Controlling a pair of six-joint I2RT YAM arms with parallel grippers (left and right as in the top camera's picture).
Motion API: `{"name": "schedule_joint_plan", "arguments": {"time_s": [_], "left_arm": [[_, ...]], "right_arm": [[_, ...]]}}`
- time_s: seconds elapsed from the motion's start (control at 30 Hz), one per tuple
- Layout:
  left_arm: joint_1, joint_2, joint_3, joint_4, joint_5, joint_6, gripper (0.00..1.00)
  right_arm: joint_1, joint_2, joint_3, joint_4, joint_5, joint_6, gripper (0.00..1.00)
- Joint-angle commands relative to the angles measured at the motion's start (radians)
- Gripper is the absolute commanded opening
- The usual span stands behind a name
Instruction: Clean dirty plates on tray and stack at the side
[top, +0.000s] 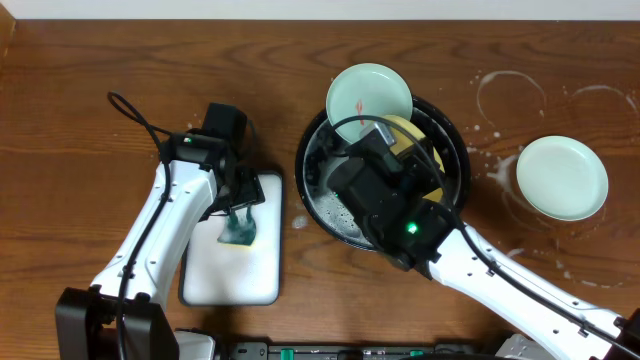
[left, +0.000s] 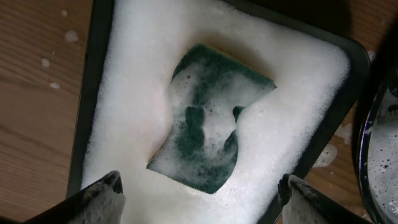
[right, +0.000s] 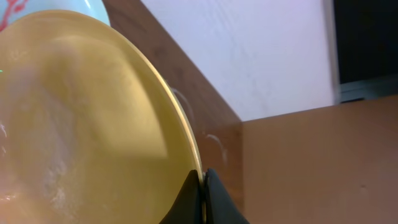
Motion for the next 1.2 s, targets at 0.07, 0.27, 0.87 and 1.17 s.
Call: {"name": "schedule_joint_plan", "arguments": {"time_s": [0.07, 0.27, 0.87, 1.17], "left_arm": [[0.003, -0.003, 0.015, -0.006, -0.004, 0.006, 0.8], [0.003, -0.003, 0.015, -0.006, -0.004, 0.006, 0.8], [0.003, -0.003, 0.015, -0.006, -0.004, 0.006, 0.81], [0.003, -0.003, 0.015, -0.006, -0.004, 0.006, 0.8]], "right_arm": [[0.032, -0.024, 0.007, 0.004, 0.093, -0.058, 0.01], [0.056, -0.024, 0.007, 0.01, 0.095, -0.058, 0.01], [0.063, -0.024, 0.007, 0.014, 0.094, -0.1, 0.01], [0.063, -0.024, 0.007, 0.014, 0.094, -0.099, 0.01]]}}
